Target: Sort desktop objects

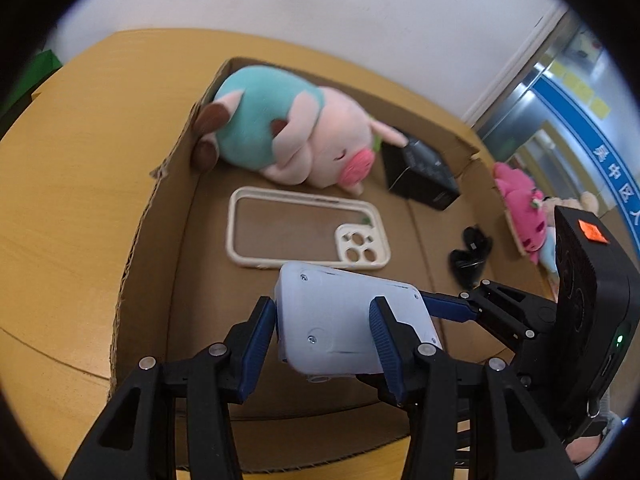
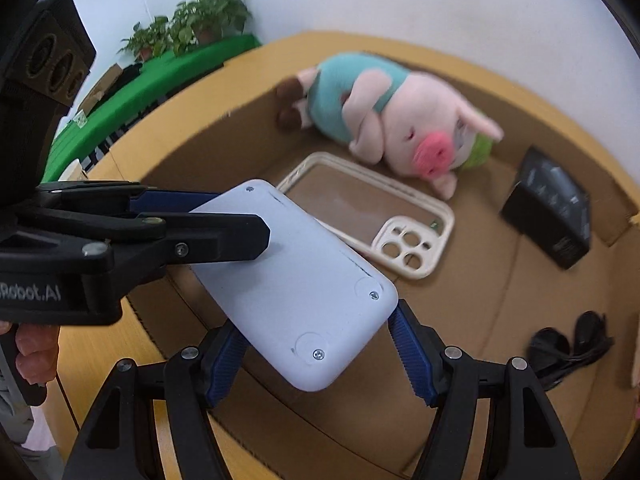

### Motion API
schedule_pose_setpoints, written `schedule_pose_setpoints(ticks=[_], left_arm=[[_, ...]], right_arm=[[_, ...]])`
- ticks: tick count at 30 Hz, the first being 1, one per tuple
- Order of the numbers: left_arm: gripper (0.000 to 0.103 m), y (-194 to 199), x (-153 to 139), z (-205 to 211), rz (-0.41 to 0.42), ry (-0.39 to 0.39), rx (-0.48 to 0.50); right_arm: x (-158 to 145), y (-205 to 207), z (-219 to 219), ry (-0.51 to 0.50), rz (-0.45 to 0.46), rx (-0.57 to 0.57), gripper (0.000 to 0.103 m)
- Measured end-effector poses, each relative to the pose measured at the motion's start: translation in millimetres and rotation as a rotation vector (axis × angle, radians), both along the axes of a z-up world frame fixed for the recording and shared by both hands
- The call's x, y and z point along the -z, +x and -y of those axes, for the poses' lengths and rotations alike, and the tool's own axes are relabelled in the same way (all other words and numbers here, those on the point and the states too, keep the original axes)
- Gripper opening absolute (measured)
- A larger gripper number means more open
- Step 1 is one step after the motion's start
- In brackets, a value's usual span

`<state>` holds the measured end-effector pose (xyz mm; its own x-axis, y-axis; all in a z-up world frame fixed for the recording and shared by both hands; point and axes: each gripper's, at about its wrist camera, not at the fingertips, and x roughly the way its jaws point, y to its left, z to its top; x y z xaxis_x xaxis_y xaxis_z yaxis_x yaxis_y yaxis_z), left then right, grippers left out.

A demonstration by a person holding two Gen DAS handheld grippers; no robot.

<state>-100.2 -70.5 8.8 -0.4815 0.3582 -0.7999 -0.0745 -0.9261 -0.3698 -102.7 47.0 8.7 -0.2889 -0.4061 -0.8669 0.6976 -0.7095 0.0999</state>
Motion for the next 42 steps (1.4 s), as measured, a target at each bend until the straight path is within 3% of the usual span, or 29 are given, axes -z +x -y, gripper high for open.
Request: schedule_pose_setpoints(ticks=[7, 9, 13, 15, 17, 18, 21, 23, 25, 28, 31, 35, 39, 42], left_arm=[[0.048, -7, 16, 2, 0.113, -0.015, -0.011], [0.048, -7, 15, 3, 0.112, -0.009, -0.006], [0.05, 1, 1, 8, 0.047, 0.003, -0.038], [0.05, 9, -13, 6, -0.022, -0.007, -0.037], [0.052, 23, -29, 1, -0.112, -0.047, -0.029], [0.057, 34, -38, -4, -0.172, -0.075, -0.023], [0.074, 64, -51, -20, -0.333, -0.155, -0.037], [0.08, 87, -51, -36, -0.461, -0.233, -0.066], [0.082, 100, -46, -47, -0.535, -0.279, -0.08], [0.082, 106, -29, -57, -0.579, -0.329, -0.116], [0.082, 104, -15, -57, -0.576, -0.362, -0.153], [0.082, 98, 1, -47, -0.562, -0.338, -0.201], [0.083, 104, 7, -51, -0.62, -0.391, -0.198], [0.086, 103, 7, -49, -0.617, -0.376, -0.203]], right_arm=[[24, -21, 0, -0.017, 0.195, 0.017, 0.071], [29, -22, -3, -0.032, 0.237, 0.027, 0.071], [21, -19, -12, -0.051, 0.207, 0.05, 0.082], [6, -11, -22, -0.08, 0.172, 0.064, 0.089], [-16, 5, -37, -0.106, 0.081, 0.089, 0.096], [-30, 18, -47, -0.121, 0.01, 0.109, 0.101], [-59, 54, -76, -0.176, -0.184, 0.204, 0.103], [-61, 77, -91, -0.192, -0.306, 0.303, 0.103], [-55, 85, -104, -0.187, -0.395, 0.368, 0.103], [-43, 100, -123, -0.221, -0.545, 0.497, 0.103], [-27, 94, -133, -0.213, -0.53, 0.554, 0.103], [-12, 93, -132, -0.165, -0.558, 0.567, 0.103], [-2, 97, -137, -0.175, -0.552, 0.591, 0.103], [3, 97, -140, -0.201, -0.568, 0.598, 0.103]])
